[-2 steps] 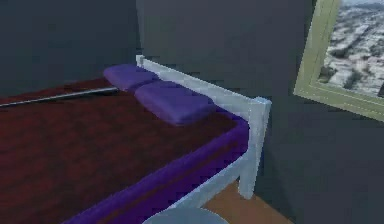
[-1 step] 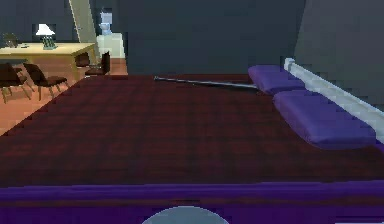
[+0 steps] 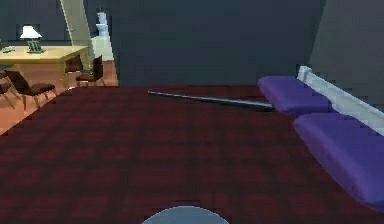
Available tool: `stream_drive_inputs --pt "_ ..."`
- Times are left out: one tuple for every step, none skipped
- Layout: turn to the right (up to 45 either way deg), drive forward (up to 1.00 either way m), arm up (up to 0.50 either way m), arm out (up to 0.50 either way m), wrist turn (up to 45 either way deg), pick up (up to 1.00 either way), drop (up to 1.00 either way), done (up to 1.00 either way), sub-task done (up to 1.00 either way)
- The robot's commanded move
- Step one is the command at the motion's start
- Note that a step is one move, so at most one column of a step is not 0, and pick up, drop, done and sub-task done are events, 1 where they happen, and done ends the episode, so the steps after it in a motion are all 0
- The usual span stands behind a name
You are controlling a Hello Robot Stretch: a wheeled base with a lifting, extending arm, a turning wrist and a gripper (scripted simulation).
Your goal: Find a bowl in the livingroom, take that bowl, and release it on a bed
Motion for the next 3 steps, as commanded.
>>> stream_drive_inputs --pt "9.0 0.0 0.0 0.0 0.0 0.0 0.0 0.0 0.0" --pt "-12.0 0.0 0.0 0.0 0.0 0.0 0.0 0.0 0.0" --pt "12.0 0.0 0.0 0.0 0.0 0.0 0.0 0.0 0.0"
